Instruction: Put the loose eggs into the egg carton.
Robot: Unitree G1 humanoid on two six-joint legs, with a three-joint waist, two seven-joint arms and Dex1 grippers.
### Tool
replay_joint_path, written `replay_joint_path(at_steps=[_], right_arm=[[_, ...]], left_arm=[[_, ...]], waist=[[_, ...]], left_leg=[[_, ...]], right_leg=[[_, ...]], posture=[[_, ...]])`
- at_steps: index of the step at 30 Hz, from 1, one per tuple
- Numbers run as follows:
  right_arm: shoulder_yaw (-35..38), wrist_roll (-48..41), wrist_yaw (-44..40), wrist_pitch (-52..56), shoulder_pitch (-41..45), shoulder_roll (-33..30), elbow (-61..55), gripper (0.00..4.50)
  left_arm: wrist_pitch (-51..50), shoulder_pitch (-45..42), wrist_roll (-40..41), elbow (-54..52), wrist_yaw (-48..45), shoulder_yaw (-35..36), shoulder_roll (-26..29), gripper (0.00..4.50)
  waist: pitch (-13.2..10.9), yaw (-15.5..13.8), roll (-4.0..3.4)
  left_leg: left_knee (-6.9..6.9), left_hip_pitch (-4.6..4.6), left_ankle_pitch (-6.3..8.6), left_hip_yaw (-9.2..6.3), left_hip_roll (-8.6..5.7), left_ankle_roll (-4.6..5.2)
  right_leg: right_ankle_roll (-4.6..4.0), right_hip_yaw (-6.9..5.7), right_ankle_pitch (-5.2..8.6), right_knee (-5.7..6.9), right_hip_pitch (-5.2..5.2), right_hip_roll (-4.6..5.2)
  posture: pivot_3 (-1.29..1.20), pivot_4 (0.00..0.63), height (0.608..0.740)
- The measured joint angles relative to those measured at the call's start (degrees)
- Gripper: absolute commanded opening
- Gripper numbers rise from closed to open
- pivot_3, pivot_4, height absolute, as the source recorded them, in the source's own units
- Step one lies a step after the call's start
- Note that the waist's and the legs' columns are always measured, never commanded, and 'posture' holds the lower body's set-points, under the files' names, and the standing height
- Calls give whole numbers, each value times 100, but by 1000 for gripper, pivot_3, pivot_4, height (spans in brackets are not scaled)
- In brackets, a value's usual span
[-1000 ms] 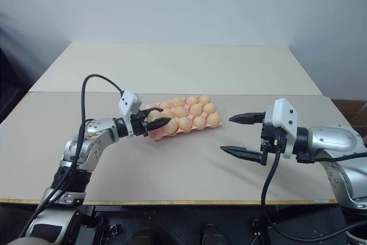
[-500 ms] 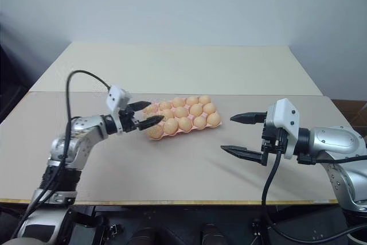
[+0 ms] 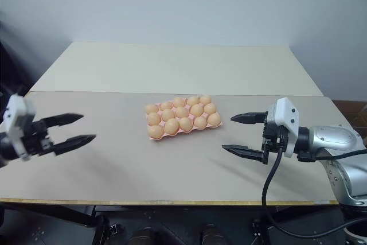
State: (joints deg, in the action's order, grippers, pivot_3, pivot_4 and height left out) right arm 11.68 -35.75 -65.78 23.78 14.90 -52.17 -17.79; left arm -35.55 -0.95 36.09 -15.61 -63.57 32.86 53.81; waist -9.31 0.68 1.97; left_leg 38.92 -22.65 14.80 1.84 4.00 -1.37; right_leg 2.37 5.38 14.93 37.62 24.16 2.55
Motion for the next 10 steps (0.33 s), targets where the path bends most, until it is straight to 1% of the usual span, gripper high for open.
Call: replay_joint_path(at_steps=[2, 4, 10], right_arm=[[-5, 67, -42, -52, 3, 1, 73, 4500], [-5, 79, -50, -75, -5, 5, 114, 4500], [-36, 105, -167, -93, -2, 12, 176, 4500]], left_arm=[[-42, 423, 40, -250, 9, 279, -5, 4469], [-124, 634, 148, -485, 101, 475, -48, 4469], [-354, 872, 499, -994, 448, 661, -242, 4469]], waist=[[0, 0, 0], [0, -4, 0], [0, 14, 0]], left_leg=[[1, 2, 0, 0, 0, 0], [0, 3, 0, 0, 0, 0], [-1, 4, 0, 2, 0, 0]], right_leg=[[0, 0, 0, 1, -2, 0], [0, 0, 0, 1, -2, 0], [-1, 4, 0, 2, -1, -1]], posture=[[0, 150, 740], [0, 150, 740], [0, 150, 740]])
